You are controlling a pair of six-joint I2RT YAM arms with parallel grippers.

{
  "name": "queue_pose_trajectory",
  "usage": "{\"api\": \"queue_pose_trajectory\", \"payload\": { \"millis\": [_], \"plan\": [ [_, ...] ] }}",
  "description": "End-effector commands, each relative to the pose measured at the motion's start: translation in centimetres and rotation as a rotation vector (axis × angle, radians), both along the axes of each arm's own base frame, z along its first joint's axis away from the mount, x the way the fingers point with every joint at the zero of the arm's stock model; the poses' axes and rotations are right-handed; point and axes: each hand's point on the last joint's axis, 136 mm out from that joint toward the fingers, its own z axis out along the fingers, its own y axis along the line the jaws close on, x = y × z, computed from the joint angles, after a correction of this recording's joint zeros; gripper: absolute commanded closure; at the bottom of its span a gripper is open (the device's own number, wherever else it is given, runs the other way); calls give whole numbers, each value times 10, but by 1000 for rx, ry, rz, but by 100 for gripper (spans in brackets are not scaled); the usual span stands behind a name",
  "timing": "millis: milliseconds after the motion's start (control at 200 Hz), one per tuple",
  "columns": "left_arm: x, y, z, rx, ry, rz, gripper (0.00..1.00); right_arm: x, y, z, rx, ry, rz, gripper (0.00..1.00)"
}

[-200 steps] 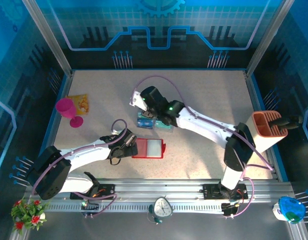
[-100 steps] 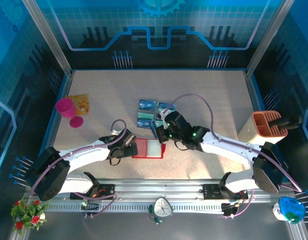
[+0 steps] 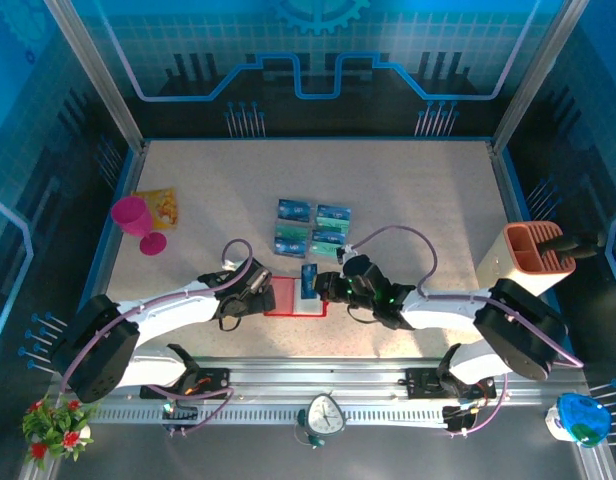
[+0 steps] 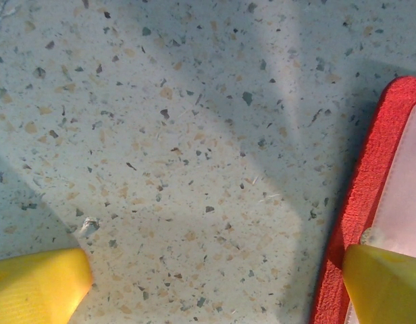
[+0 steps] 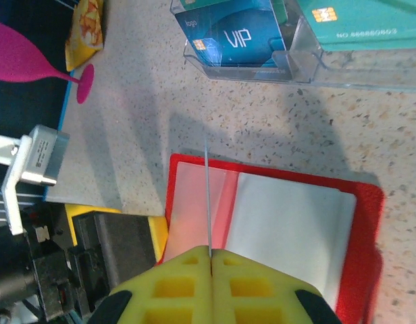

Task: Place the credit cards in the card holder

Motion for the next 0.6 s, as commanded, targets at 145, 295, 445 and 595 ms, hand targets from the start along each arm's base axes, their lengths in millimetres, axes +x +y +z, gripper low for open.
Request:
{"api": "queue_pose_trajectory", "payload": {
  "millis": [145, 295, 445, 595],
  "plan": [
    [2, -7, -14, -39, -10, -21, 1, -2, 21, -4, 163, 29, -37, 100],
    [2, -7, -13, -40, -11, -23, 1, -4, 23, -14, 162, 39, -43, 100],
    [1, -7, -14, -40, -8, -23, 1, -5, 23, -22, 168, 51, -53, 100],
    [1, -7, -15, -41, -8, -22, 1, -6, 22, -30, 160, 59, -61, 100]
  ]
}}
